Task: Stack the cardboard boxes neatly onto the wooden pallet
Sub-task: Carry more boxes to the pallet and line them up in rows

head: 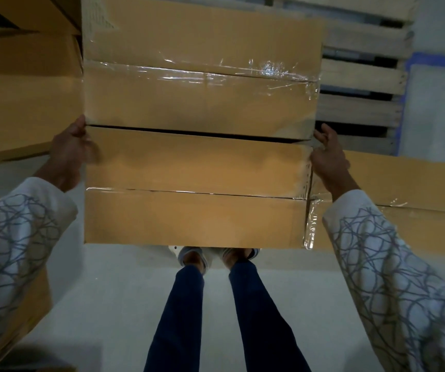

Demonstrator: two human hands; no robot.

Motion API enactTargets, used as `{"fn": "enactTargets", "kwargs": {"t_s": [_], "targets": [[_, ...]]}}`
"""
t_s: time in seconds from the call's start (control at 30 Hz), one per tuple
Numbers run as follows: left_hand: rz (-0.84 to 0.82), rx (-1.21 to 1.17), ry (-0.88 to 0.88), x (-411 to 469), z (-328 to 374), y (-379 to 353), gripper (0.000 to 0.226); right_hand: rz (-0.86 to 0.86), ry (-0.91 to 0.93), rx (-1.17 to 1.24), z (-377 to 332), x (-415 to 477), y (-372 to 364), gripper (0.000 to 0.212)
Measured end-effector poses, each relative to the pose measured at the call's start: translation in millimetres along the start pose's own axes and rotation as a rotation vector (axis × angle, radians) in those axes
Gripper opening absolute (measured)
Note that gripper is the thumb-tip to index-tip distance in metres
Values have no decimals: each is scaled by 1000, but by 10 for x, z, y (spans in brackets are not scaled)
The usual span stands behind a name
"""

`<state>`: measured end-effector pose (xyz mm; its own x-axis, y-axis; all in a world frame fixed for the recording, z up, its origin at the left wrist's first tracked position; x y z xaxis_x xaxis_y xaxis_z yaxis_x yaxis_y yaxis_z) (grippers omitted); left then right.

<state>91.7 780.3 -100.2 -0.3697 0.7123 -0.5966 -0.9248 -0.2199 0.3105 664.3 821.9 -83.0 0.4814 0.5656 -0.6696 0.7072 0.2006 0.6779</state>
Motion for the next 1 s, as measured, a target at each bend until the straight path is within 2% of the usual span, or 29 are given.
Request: {"fn": "enactTargets", "kwargs": {"t_s": [0.13,0.3,0.53,0.63,0.83,1.0], "targets": [[21,-147,-23,-157,180,-181,72,-23,-12,22,41,5,-7,83],[13,1,-24,-185,192,-135,50,-90,6,24,186,159,-64,86],[37,35,-61,-208,212,-128,57,3,-21,-37,104,-115,-1,81],[11,35,-78,-201,197,-136,73,2,-26,-28,91,-166,14,81],[0,14,-93,-195,166,-102,68,39,-31,5,90,-143,4,75],[140,-85,-99,-177,116,-13,57,156,4,-99,42,-201,-103,64]]}}
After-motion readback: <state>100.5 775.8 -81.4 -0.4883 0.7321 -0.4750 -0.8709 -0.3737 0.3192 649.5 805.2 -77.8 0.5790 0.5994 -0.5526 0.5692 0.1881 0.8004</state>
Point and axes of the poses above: each hand's wrist, its own x-axis towards the middle knuckle, its own y-axis out of the back of the hand, z = x × y, the point moved 6 cm from there along x, towards the middle knuckle, and after that the axes turned 14 degrees about -y, right-handed, at the moved point
